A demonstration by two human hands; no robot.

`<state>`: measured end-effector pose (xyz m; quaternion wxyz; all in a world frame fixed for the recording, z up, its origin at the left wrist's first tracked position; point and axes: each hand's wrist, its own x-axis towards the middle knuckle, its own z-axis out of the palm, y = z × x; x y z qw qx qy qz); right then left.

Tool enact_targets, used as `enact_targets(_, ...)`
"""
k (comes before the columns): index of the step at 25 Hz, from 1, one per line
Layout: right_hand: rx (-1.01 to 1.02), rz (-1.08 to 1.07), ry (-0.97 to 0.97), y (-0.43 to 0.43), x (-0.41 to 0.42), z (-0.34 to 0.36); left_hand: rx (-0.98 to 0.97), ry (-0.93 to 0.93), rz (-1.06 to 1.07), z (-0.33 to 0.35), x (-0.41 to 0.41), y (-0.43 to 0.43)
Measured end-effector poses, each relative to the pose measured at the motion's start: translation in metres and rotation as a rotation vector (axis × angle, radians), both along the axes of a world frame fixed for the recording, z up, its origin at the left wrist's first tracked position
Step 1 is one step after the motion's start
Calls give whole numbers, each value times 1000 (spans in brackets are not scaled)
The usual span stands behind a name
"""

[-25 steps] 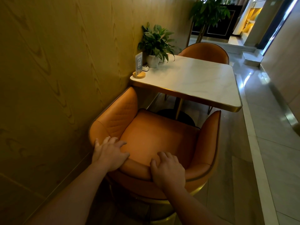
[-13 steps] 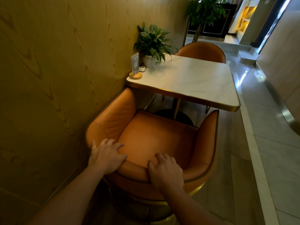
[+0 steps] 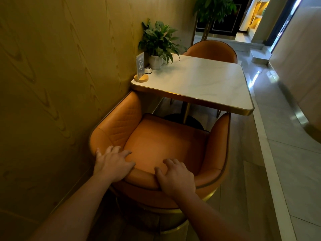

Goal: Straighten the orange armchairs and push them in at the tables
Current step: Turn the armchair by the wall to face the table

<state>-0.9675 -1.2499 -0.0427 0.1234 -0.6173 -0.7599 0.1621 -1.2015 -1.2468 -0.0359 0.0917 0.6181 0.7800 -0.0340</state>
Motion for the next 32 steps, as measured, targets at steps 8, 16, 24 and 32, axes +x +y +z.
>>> enact_targets(8, -14, -24, -29, 10, -1, 1, 28, -35, -13, 5, -1, 9)
enact_targets(16, -28, -64, -41, 18, -6, 1, 42, -51, -28, 3, -3, 20)
enact_targets(24, -49, -91, -44, 29, -6, 2, 41, -64, -58, 7, -2, 34)
enact_targets(32, -31, -100, -39, 46, -4, 3, 35, -55, -68, 6, -1, 54)
